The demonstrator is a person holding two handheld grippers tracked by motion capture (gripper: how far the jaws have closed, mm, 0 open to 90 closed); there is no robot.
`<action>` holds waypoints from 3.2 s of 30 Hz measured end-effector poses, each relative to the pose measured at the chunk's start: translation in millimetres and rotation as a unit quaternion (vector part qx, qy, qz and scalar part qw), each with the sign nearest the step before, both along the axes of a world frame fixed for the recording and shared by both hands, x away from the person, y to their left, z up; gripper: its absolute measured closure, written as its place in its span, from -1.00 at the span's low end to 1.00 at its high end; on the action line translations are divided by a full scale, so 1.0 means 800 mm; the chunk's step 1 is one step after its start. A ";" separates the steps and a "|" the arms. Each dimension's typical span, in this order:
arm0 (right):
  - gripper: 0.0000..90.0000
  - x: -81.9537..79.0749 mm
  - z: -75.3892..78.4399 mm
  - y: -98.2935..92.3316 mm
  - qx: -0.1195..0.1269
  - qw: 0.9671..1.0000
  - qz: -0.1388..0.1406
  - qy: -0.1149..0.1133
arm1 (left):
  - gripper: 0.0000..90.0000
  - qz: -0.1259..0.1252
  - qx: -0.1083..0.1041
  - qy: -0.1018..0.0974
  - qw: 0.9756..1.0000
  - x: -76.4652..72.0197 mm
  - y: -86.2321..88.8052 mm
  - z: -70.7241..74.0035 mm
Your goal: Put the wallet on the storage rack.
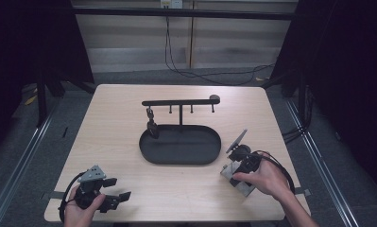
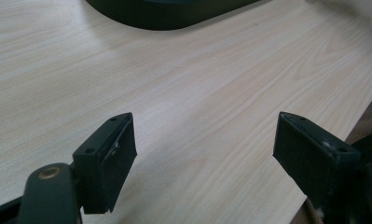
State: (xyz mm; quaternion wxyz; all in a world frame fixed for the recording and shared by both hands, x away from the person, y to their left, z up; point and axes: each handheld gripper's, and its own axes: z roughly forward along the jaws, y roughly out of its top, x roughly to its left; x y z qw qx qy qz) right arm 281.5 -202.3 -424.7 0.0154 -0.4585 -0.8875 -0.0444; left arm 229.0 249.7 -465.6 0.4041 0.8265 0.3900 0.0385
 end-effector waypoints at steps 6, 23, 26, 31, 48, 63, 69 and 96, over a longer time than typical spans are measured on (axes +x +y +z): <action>-0.24 0.008 0.006 -0.001 0.000 1.000 0.001 0.002 | -0.55 0.010 -0.005 0.005 1.000 0.001 0.002 -0.001; -0.24 0.025 0.032 0.000 0.002 1.000 -0.003 -0.001 | -0.56 0.008 -0.003 0.006 1.000 -0.002 0.002 -0.001; -0.24 0.027 0.040 0.000 0.001 1.000 -0.007 -0.005 | -0.56 0.006 -0.002 0.006 1.000 -0.002 0.002 0.000; -0.24 0.035 0.048 -0.003 0.004 1.000 -0.015 -0.012 | -0.56 0.005 -0.003 0.008 1.000 -0.001 0.002 -0.001; -0.24 0.063 0.061 0.000 0.024 0.999 -0.028 -0.020 | -0.56 -0.007 -0.007 0.001 1.000 -0.002 0.000 0.001; -0.24 0.089 0.071 0.015 0.059 0.997 -0.042 -0.033 | -0.56 -0.010 -0.008 -0.002 1.000 -0.002 0.000 0.002; -0.24 0.100 0.067 0.014 0.073 0.995 -0.057 -0.034 | -0.56 -0.006 -0.009 -0.005 1.000 -0.002 0.000 0.003; -0.24 0.127 0.036 0.025 0.168 0.971 -0.153 -0.068 | -0.56 -0.005 -0.007 -0.008 1.000 -0.002 0.002 0.004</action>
